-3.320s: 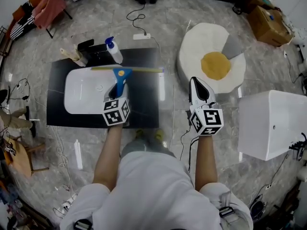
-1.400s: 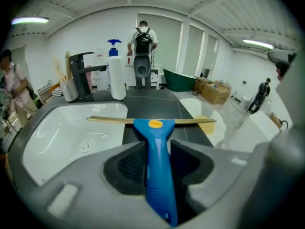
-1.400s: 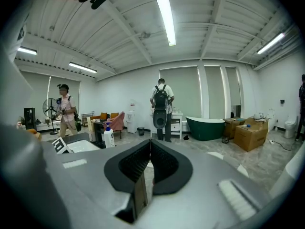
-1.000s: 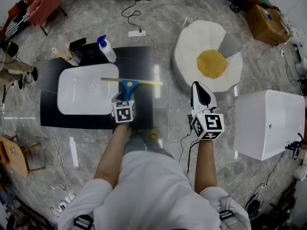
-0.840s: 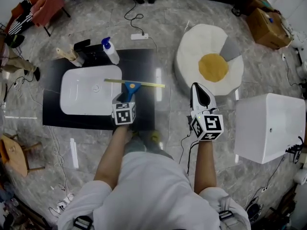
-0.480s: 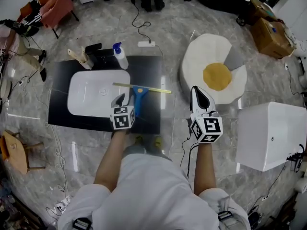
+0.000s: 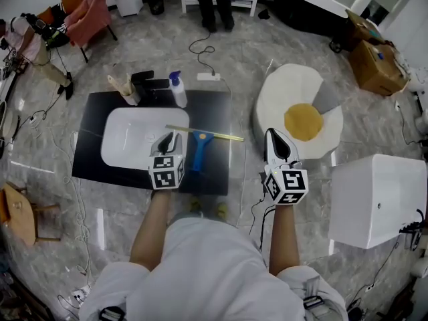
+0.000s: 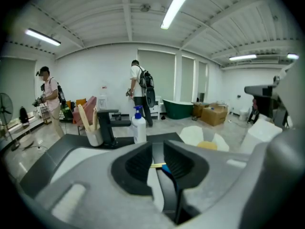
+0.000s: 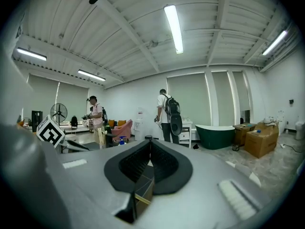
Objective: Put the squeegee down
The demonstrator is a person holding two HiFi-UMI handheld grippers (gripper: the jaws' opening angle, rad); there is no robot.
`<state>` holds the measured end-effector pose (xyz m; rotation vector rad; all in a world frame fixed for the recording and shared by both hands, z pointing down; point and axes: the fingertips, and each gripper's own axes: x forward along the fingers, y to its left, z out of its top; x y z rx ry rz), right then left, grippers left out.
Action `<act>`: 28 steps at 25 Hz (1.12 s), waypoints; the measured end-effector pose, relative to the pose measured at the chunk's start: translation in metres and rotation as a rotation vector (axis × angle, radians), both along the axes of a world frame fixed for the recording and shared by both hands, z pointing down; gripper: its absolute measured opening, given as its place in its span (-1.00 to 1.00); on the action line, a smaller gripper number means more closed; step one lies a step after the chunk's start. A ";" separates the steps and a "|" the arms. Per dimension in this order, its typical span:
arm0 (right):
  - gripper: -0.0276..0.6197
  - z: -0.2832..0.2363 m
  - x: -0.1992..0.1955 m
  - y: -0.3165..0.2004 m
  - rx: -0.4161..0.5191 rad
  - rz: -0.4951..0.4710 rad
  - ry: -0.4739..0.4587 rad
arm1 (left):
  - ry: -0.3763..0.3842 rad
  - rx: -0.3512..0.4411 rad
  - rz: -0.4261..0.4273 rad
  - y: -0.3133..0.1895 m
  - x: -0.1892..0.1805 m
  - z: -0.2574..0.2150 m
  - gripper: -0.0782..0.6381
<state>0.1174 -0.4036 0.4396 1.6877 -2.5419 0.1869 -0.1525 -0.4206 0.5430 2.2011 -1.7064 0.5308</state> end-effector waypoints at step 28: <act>-0.91 -0.026 -0.013 0.009 0.049 0.040 0.022 | 0.041 0.287 0.024 0.004 -0.043 -0.130 -0.79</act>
